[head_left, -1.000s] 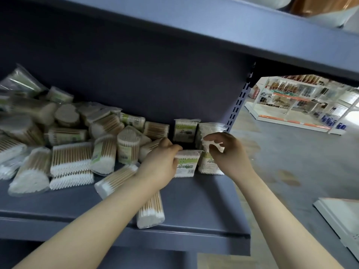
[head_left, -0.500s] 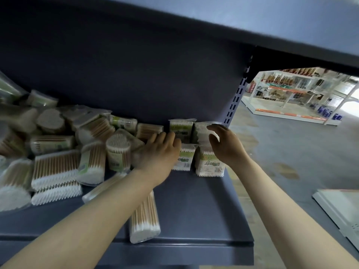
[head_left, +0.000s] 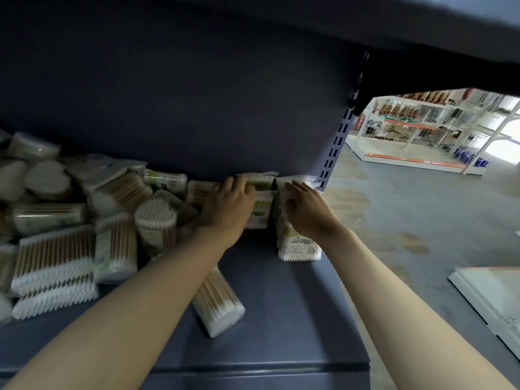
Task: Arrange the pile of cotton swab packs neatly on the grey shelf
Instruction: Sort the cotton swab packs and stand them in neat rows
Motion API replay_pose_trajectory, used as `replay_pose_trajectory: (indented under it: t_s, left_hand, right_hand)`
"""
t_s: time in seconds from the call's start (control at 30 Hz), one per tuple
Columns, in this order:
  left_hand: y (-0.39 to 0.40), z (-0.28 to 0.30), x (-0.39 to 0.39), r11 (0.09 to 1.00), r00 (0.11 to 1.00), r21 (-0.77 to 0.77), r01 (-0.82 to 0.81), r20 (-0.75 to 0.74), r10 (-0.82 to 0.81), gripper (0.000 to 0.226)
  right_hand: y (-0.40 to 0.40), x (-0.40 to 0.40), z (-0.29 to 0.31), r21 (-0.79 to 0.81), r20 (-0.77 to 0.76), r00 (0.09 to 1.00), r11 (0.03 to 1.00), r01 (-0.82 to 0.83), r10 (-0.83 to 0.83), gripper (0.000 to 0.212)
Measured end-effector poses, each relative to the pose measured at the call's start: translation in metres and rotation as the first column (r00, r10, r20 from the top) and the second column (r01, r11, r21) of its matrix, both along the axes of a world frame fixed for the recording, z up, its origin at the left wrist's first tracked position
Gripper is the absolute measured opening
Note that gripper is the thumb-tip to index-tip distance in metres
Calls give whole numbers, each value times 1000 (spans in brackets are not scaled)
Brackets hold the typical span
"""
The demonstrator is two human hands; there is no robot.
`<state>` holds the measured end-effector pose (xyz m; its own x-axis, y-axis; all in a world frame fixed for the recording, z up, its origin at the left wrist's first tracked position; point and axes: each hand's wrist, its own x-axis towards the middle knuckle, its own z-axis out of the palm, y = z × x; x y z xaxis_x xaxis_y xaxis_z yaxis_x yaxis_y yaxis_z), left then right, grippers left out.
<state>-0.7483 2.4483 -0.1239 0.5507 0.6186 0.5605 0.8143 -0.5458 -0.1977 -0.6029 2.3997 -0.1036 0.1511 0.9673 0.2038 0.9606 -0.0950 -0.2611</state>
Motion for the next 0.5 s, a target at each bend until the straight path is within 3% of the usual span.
replay_pose_trajectory:
  t_s: [0.1,0.2,0.37,0.5]
  left_hand:
    - [5,-2,4,999,1000,21,28,11,-28,45]
    - [9,-4,8,999,1000,27,21,-2,-21,45]
    - [14,-4,15,1000,1000,13,4,3,-4,44]
    - [17,-5,17,999,999,-30,-39,-17,38,33]
  right_hand:
    - [6,3,-12,36,43,999,999,-10,8,83]
    - [9,4,-17,32,88,996,999,2,-5,91]
    - [6,2,-15,67,90,996,997,-25,19,79]
    - [5,3,-14,71,79,997,997,-23,17,48]
